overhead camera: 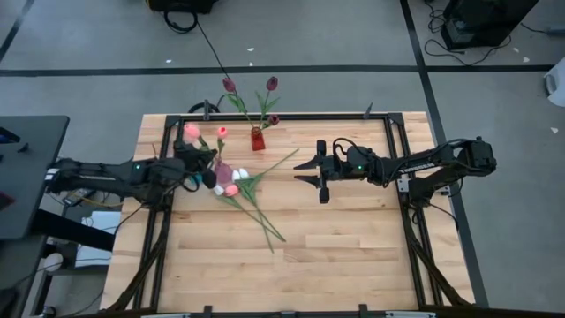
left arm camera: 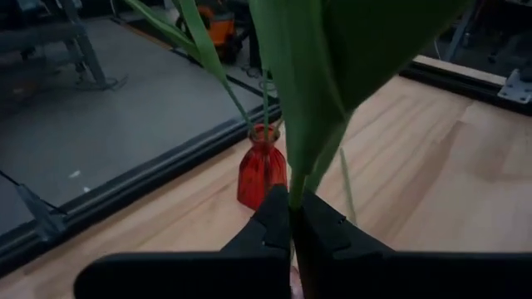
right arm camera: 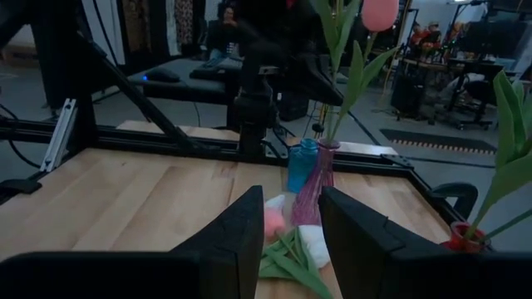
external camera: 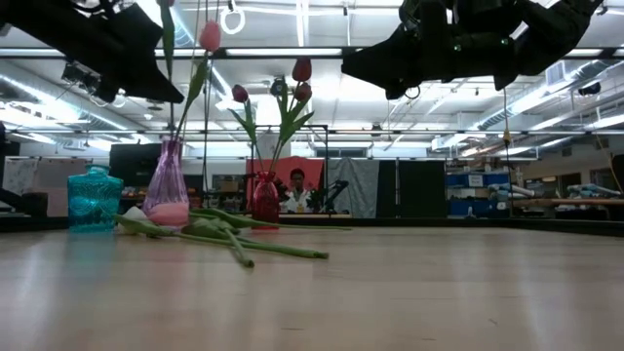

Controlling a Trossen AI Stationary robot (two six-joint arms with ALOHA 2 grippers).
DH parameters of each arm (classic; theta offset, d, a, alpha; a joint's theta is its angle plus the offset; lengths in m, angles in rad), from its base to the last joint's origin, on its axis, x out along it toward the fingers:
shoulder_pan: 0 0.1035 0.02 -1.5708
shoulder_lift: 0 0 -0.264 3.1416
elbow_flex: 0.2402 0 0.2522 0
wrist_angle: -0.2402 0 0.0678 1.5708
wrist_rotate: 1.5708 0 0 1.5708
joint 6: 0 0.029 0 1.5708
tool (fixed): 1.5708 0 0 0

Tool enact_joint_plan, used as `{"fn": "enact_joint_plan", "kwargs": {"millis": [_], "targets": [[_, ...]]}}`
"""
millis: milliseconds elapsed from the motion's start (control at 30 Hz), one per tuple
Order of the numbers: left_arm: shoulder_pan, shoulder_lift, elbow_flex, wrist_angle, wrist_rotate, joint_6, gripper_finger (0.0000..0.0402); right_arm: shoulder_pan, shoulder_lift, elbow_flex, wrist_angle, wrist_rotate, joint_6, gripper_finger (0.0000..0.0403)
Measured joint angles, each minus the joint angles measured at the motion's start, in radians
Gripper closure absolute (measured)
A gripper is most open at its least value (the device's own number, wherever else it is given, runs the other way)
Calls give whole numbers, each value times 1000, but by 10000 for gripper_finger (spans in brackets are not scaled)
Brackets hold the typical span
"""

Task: Sort flowers into vase by color
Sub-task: Put the pink flower into the purple vase

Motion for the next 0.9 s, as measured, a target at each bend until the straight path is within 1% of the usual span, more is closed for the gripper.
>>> {"fn": "enact_joint_plan", "kwargs": {"millis": [233, 300, 367, 433, 567, 733, 833, 900], "targets": [[96, 53, 0, 24, 117, 28, 397, 0, 0, 0, -1, 0, 0, 271], [114, 65, 0, 63, 173, 51, 397, 0, 0, 0, -2, 0, 0, 271], [130, 75, -11, 140, 240, 84, 397, 0, 0, 0, -3, 0, 0, 271], [146, 83, -29, 199, 284, 104, 397, 0, 0, 0, -3, 0, 0, 271], [182, 102, -53, 218, 286, 111, 397, 0, 0, 0, -8, 0, 0, 271], [226, 118, -110, 211, 267, 32, 397, 0, 0, 0, -14, 0, 0, 271], [244, 117, -142, 255, 265, 25, 397, 0, 0, 0, -16, 0, 0, 271], [255, 117, -156, 306, 282, 44, 397, 0, 0, 0, -16, 0, 0, 271]]}}
